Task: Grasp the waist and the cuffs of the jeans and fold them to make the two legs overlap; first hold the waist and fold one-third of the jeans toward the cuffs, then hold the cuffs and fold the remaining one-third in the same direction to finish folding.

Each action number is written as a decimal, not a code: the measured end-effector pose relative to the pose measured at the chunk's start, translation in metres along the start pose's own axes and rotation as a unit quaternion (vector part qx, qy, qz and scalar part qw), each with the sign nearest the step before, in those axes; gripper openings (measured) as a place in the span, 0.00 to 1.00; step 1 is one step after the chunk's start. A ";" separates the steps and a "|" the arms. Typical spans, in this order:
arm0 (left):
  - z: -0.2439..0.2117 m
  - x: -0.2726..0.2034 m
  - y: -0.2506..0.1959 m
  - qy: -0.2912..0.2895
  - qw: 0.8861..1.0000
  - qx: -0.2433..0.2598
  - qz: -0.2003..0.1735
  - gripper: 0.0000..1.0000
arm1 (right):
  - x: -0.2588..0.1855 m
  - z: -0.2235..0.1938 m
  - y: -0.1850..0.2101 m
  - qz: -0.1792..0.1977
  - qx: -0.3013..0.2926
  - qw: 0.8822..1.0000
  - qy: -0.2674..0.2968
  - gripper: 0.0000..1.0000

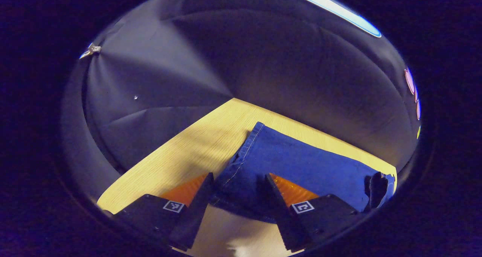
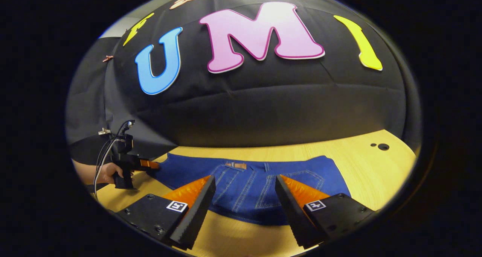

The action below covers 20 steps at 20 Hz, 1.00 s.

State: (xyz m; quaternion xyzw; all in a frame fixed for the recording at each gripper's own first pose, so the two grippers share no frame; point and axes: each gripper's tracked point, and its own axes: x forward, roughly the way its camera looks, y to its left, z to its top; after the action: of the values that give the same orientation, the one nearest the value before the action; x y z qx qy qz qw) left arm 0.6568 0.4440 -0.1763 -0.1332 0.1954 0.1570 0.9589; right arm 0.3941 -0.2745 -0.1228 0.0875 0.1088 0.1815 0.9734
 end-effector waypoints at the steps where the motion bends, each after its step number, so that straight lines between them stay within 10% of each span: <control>1: -0.001 0.001 0.000 0.010 1.000 0.011 -0.004 0.80 | -0.001 -0.008 -0.006 -0.006 0.001 1.000 0.012 1.00; 5: -0.003 -0.003 -0.022 0.015 0.999 -0.019 -0.042 0.31 | -0.014 -0.023 -0.032 -0.035 0.025 0.998 0.038 0.97; 10: -0.004 -0.007 -0.045 0.021 0.992 -0.081 -0.096 0.06 | -0.018 -0.026 -0.043 -0.051 0.025 0.998 0.041 0.97; 20: 0.051 -0.045 -0.043 -0.067 0.974 -0.148 -0.158 0.06 | -0.041 0.009 -0.095 -0.095 -0.012 0.995 0.010 0.97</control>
State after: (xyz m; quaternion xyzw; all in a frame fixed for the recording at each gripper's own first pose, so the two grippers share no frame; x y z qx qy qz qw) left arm 0.6497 0.4095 -0.1040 -0.2922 0.0821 0.0389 0.9520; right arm 0.3909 -0.3780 -0.1268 0.0635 0.1244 0.0903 0.9861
